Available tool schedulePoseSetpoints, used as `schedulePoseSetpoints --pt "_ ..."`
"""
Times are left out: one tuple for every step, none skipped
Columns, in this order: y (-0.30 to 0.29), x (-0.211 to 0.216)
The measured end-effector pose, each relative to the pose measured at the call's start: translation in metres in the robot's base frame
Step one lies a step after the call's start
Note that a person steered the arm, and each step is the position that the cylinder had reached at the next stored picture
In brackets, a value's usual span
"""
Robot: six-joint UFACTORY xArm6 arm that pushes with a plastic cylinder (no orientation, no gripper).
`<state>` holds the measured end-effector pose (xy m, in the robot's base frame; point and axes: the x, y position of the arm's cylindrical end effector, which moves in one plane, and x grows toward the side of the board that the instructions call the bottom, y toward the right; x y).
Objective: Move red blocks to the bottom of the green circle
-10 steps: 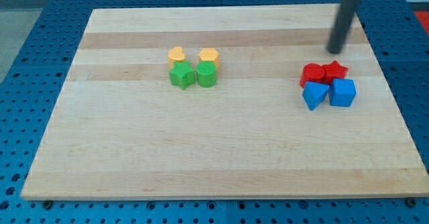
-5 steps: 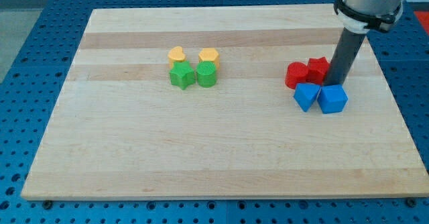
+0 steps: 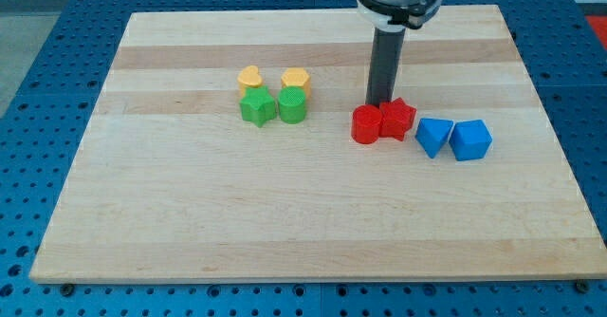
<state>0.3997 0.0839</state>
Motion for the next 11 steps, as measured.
schedulePoseSetpoints --pt "0.043 0.0" --pt "0.069 0.014" --pt "0.084 0.053" --pt "0.028 0.06" --pt "0.013 0.051" --pt "0.052 0.049" --pt "-0.055 0.027" --pt "-0.081 0.026" --pt "-0.011 0.029" --pt "0.067 0.023" --pt "0.052 -0.033"
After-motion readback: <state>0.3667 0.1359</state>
